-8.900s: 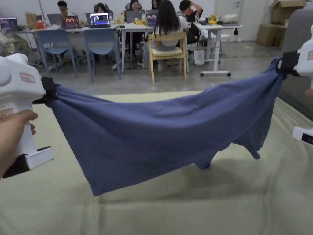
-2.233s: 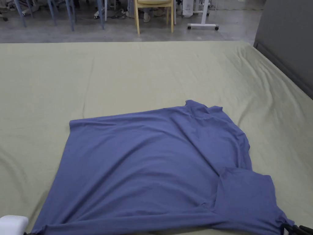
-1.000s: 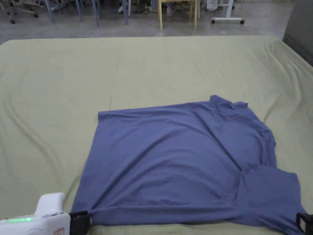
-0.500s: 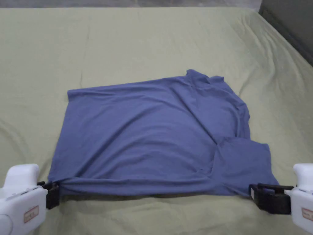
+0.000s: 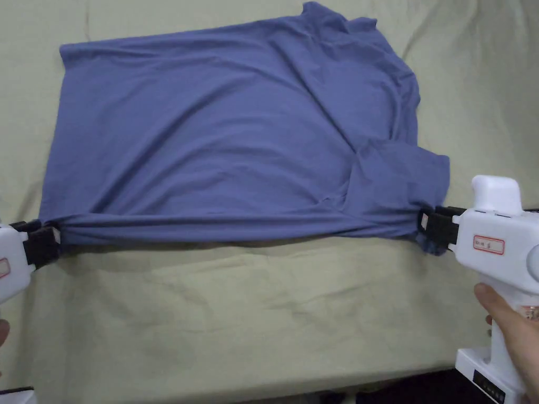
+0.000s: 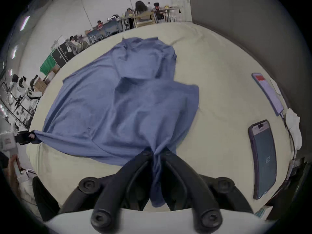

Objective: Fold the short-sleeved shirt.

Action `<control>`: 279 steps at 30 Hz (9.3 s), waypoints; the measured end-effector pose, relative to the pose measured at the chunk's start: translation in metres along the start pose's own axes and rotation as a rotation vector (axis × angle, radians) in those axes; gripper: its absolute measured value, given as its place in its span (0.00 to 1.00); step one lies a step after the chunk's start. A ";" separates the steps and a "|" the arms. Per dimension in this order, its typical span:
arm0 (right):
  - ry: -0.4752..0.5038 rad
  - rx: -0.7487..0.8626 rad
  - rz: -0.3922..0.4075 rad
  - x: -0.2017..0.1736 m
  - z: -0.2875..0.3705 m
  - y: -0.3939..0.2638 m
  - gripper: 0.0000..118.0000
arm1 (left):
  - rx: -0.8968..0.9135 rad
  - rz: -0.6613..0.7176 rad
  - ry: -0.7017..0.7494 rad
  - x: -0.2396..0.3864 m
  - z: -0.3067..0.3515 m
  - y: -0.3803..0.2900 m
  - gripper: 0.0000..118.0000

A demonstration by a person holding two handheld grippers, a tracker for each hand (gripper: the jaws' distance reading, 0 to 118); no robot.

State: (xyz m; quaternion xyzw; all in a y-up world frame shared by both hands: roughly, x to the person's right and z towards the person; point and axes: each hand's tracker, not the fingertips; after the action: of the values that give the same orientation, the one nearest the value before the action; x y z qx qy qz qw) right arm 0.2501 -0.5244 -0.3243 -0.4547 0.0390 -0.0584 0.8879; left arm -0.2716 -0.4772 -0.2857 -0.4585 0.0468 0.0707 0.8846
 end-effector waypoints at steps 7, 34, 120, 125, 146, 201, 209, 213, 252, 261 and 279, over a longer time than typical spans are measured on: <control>-0.007 0.172 0.042 -0.020 0.030 0.075 0.07 | 0.113 0.024 0.035 0.011 -0.008 0.063 0.03; 0.041 0.118 0.124 -0.030 -0.036 0.129 0.96 | 0.155 -0.067 0.124 -0.006 -0.074 0.092 0.64; 0.078 -0.072 0.194 -0.013 0.022 0.048 0.99 | -0.065 0.057 0.017 -0.041 -0.005 0.035 0.69; 0.061 0.248 0.177 -0.026 0.102 0.076 0.83 | 0.226 -0.052 -0.080 -0.040 0.087 0.057 0.17; 0.073 0.340 0.170 -0.038 0.096 0.101 0.02 | 0.001 -0.060 0.022 0.027 -0.145 0.255 0.72; 0.086 0.091 0.154 -0.001 0.000 0.189 0.03 | 0.184 -0.054 -0.042 -0.010 0.012 0.123 0.02; 0.063 -0.055 0.109 0.020 0.001 0.085 0.03 | -0.046 -0.155 0.096 -0.009 -0.027 0.038 0.02; 0.037 -0.125 0.135 0.011 -0.021 0.061 0.03 | -0.120 -0.170 0.124 -0.013 -0.058 0.020 0.02; 0.007 0.359 0.279 -0.098 0.133 0.026 0.02 | -0.144 0.039 -0.005 -0.021 -0.110 0.026 0.76; 0.000 0.265 0.317 -0.114 0.107 0.023 0.02 | 0.088 0.101 -0.115 -0.038 -0.047 0.020 0.09; 0.043 0.319 0.249 -0.093 0.119 0.026 0.02 | 0.147 -0.295 0.086 0.103 0.027 0.053 0.08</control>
State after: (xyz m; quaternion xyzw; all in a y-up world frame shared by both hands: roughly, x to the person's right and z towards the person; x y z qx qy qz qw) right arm 0.1743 -0.4006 -0.2748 -0.2987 0.1040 0.0365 0.9480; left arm -0.1786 -0.4161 -0.3279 -0.3969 0.0219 -0.0832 0.9138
